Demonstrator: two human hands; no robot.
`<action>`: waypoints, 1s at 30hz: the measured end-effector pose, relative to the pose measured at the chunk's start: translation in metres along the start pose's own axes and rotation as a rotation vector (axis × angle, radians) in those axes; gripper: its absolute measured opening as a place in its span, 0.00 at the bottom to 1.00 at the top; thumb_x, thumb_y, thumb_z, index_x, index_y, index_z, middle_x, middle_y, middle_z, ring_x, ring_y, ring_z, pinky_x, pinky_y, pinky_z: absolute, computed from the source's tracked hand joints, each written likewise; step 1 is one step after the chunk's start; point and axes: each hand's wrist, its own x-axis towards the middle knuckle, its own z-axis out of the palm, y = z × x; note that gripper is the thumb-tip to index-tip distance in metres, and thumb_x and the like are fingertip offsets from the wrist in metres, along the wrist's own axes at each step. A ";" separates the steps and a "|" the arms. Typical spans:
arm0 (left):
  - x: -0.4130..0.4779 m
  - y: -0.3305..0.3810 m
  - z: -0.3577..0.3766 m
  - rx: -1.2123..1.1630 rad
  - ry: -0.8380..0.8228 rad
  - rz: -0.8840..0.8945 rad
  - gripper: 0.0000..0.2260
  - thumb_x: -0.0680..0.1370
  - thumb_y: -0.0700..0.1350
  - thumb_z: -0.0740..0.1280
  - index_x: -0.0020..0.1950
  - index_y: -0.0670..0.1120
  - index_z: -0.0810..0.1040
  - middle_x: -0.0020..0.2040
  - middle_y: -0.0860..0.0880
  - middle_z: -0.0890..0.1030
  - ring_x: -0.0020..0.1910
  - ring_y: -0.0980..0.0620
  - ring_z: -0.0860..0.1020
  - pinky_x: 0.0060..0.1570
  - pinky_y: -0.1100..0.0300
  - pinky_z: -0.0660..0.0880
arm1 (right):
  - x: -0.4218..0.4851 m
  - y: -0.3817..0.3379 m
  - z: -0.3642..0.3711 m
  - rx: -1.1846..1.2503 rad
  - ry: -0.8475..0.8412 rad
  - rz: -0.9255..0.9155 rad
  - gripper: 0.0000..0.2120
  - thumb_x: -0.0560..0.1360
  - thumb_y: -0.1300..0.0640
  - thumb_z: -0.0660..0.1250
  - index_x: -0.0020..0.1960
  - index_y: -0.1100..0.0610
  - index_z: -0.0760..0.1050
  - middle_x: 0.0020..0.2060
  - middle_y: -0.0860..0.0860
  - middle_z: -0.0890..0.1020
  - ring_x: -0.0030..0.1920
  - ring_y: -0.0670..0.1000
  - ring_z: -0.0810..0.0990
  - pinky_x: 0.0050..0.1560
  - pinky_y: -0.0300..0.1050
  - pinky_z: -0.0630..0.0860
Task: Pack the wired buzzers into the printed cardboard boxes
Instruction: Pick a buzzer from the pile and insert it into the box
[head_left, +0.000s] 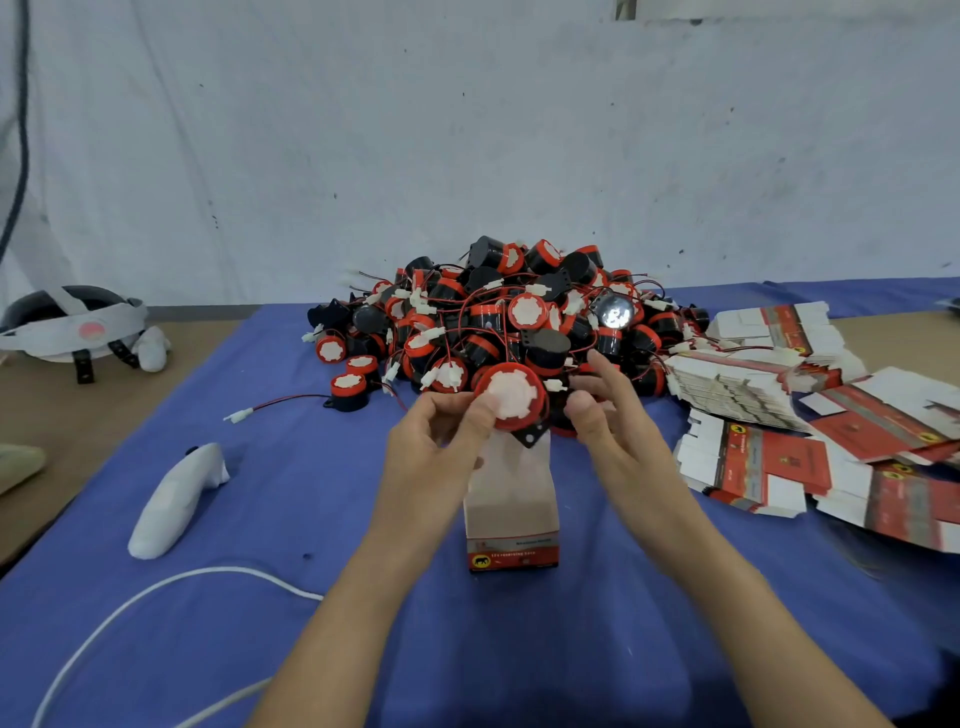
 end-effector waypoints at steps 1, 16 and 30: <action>0.000 0.000 -0.004 0.025 0.015 -0.011 0.16 0.73 0.60 0.69 0.51 0.49 0.80 0.43 0.56 0.85 0.43 0.61 0.82 0.38 0.67 0.78 | 0.000 0.003 -0.005 -0.037 -0.042 0.036 0.41 0.71 0.33 0.64 0.80 0.43 0.57 0.66 0.36 0.72 0.59 0.29 0.74 0.51 0.22 0.70; -0.025 -0.004 -0.009 0.138 0.093 0.008 0.03 0.80 0.51 0.68 0.51 0.55 0.80 0.44 0.61 0.85 0.47 0.63 0.82 0.42 0.73 0.74 | -0.005 0.053 0.008 -0.374 -0.191 0.142 0.32 0.64 0.33 0.77 0.60 0.37 0.63 0.58 0.34 0.73 0.55 0.29 0.73 0.47 0.26 0.73; -0.020 -0.018 0.008 0.090 0.212 -0.150 0.03 0.82 0.51 0.65 0.49 0.55 0.76 0.42 0.53 0.85 0.38 0.58 0.84 0.33 0.72 0.74 | -0.017 0.046 0.043 -0.860 0.171 -0.273 0.36 0.68 0.41 0.80 0.66 0.52 0.65 0.56 0.49 0.76 0.52 0.52 0.78 0.37 0.44 0.80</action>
